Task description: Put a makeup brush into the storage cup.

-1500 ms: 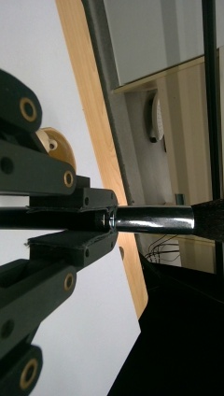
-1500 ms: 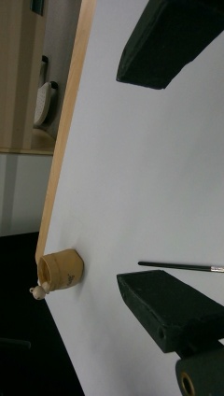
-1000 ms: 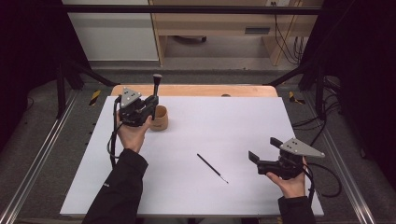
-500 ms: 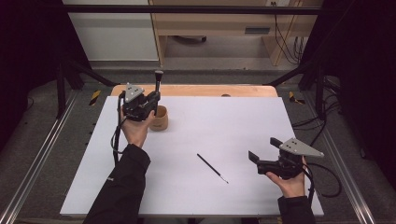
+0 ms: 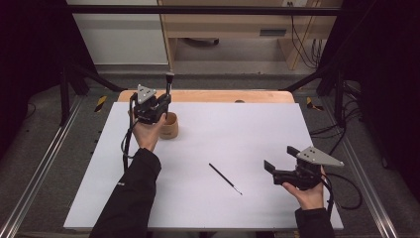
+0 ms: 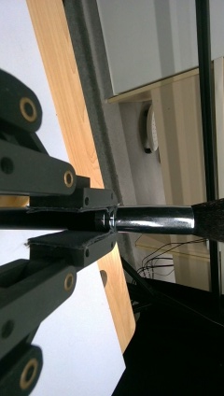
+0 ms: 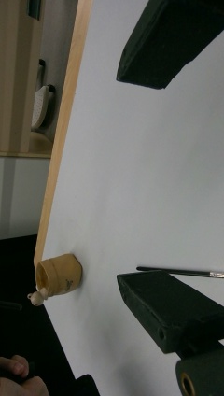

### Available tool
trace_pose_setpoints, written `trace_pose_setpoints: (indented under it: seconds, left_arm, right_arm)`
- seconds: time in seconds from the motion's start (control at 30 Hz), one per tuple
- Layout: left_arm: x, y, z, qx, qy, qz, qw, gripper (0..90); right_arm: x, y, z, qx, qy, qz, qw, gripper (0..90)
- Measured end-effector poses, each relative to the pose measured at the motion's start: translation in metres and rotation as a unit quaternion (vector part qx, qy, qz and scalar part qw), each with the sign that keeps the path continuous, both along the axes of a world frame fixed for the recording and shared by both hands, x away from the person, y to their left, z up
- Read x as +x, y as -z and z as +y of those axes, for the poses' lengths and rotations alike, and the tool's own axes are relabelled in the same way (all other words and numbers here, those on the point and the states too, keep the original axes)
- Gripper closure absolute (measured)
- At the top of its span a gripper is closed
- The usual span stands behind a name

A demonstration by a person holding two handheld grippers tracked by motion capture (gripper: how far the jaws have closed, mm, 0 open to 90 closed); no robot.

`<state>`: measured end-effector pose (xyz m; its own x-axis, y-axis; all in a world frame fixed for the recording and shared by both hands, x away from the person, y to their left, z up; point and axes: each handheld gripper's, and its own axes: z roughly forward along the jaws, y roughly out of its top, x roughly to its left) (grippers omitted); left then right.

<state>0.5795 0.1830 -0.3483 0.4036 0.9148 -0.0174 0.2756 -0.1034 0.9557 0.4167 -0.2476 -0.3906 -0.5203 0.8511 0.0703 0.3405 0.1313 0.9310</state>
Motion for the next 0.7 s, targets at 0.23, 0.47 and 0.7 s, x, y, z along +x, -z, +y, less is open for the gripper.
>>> trace_pose_setpoints:
  seconds: [0.23,0.47,0.7]
  left_arm:
    - [0.011,0.006,-0.001,0.004,-0.006,0.004,1.0,78.8]
    - [0.02,0.015,0.0,0.006,-0.012,0.011,0.9998,78.8]
    - [0.027,0.023,0.001,0.009,-0.014,0.02,0.9997,78.8]
  right_arm:
    - [0.0,0.0,0.0,0.0,0.0,0.0,1.0,4.9]
    - [0.001,0.0,-0.001,0.002,0.002,0.0,1.0,4.9]
    - [0.001,0.001,0.0,0.0,0.002,0.002,1.0,4.9]
